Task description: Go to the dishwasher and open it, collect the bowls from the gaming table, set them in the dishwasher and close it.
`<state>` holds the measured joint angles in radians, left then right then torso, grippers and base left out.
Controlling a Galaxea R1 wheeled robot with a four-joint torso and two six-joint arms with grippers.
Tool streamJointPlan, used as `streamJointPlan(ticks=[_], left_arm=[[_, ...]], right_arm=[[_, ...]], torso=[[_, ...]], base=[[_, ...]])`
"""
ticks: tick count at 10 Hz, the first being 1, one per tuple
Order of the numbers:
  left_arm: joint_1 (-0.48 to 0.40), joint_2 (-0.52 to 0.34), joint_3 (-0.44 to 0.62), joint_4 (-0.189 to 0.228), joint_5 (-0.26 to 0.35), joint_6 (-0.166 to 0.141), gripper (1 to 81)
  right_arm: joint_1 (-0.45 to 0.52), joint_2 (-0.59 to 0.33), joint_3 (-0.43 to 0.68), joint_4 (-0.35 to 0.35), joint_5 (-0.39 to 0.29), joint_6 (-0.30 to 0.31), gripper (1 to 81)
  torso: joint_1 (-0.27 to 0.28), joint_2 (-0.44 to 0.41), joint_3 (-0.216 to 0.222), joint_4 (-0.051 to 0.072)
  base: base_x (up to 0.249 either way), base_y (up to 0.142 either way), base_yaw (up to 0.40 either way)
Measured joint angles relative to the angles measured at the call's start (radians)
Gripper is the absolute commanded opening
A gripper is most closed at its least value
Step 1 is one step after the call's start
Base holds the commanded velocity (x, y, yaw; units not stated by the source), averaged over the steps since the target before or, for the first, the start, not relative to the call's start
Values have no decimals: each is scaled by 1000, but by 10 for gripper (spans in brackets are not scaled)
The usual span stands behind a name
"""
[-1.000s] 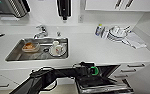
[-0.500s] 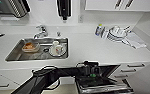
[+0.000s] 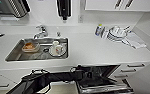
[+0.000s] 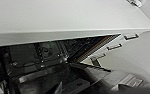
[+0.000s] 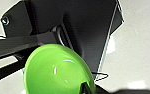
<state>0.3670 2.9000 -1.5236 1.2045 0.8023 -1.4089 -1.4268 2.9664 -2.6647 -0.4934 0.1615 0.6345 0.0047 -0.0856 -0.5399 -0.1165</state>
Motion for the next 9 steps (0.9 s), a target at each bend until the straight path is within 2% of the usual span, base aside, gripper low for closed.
streamJointPlan(ticks=[3,4,5,6,8,9], left_arm=[[116,-243,139,8,12,48,811],[158,-304,205,20,11,53,811],[207,-356,265,34,8,70,811],[267,-405,304,52,5,74,811],[381,-479,320,88,8,81,811],[433,-490,321,122,3,89,811]], right_arm=[[1,-86,79,0,3,2,10],[6,-115,115,0,4,3,10],[10,-148,154,0,10,3,10],[13,-183,187,0,14,3,10],[23,-242,241,2,14,7,10],[35,-270,273,3,16,10,10]], torso=[[0,0,0,0],[0,0,0,0],[0,0,0,0],[0,0,0,0],[0,0,0,0],[0,0,0,0]], base=[[0,0,0],[0,0,0],[0,0,0],[0,0,0],[0,0,0],[0,0,0]])
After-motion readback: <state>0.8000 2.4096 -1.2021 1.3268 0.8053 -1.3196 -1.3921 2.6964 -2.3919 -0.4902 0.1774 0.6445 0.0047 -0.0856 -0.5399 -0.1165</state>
